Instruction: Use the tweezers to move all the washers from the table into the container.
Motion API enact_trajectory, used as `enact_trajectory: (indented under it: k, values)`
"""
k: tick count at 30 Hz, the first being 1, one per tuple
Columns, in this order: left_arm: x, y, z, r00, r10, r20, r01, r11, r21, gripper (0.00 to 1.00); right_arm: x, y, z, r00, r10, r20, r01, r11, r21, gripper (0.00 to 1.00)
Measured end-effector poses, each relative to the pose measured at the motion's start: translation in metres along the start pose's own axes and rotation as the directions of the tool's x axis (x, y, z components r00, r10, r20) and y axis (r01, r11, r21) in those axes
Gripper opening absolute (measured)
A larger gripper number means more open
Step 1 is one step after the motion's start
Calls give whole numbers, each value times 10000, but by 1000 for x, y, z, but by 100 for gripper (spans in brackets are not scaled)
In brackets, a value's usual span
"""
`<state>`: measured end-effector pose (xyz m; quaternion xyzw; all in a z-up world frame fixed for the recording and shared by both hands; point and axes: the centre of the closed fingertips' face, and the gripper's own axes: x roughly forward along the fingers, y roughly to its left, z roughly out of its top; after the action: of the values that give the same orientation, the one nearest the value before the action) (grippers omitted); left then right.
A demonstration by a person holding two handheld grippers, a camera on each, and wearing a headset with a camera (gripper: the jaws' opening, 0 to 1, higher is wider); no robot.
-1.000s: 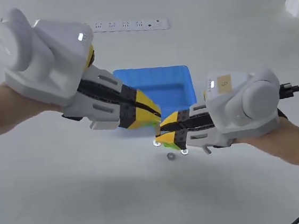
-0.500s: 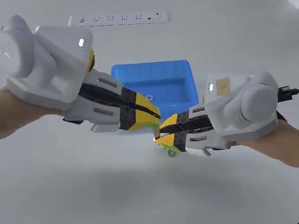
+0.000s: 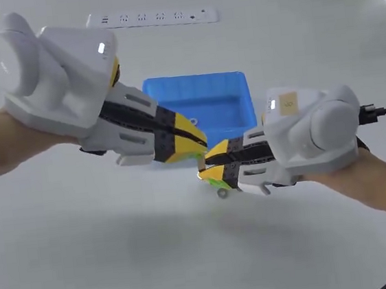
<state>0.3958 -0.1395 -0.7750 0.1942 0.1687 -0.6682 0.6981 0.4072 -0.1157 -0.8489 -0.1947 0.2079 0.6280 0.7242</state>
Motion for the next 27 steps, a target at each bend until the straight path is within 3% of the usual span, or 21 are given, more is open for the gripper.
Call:
enact_trajectory:
  k: [27]
  values:
    - [6,2,0,9999,17,129,-13,9997,-258,5,6,0,-6,9989,452,-113,-454,9989,-120,11]
